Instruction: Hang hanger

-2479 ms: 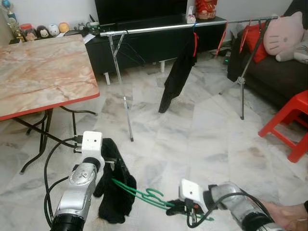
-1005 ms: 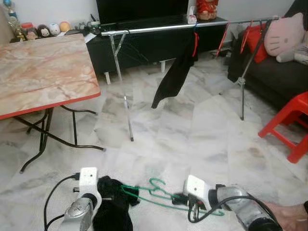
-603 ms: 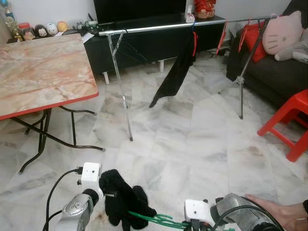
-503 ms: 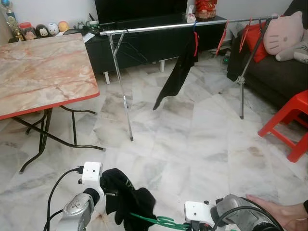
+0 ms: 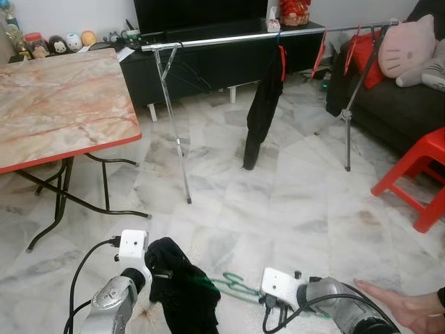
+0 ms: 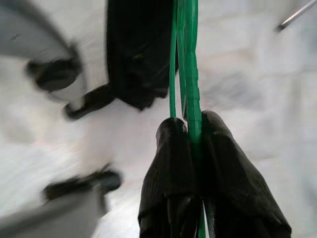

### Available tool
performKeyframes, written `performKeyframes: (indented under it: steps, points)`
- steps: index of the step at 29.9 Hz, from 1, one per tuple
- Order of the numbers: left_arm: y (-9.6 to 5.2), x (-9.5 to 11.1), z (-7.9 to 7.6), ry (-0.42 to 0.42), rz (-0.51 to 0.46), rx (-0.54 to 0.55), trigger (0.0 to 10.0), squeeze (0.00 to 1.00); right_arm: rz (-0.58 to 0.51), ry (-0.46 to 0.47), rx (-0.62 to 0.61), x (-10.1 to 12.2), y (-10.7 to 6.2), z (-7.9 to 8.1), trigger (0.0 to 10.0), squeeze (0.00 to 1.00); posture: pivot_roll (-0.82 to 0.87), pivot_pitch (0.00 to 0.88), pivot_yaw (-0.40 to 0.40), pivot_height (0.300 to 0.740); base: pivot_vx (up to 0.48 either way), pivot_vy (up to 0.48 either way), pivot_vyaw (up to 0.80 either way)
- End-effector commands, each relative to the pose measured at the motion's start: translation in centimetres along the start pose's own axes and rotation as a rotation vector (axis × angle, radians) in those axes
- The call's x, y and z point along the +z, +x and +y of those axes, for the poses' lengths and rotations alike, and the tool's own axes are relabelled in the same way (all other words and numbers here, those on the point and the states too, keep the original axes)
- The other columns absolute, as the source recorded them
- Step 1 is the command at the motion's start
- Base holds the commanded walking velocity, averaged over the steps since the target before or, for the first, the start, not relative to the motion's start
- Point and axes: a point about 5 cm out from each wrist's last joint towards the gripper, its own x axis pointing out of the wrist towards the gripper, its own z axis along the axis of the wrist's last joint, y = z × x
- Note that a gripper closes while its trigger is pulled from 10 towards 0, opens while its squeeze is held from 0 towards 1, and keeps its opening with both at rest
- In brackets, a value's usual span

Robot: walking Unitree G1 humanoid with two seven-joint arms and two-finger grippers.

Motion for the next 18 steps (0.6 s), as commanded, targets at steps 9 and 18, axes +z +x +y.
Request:
performKeyframes:
  steps: [9, 18]
  points:
    - [0.0, 0.8, 0.7, 0.046, -0.036, 0.063, 0.0, 0.0, -0.07, 0.005, 0.246, 0.2, -0.5, 1.8, 0.0, 0.0, -0.06, 0.004, 0.03, 0.732, 0.0, 0.0, 0.0]
    - [-0.3, -0.2, 3.1, 0.061, 0.009, 0.271, 0.0, 0.0, -0.199, 0.029, 0.237, 0.5, -2.0, 1.4, 0.0, 0.0, -0.07, 0.0, 0.029, 0.732, 0.0, 0.0, 0.0]
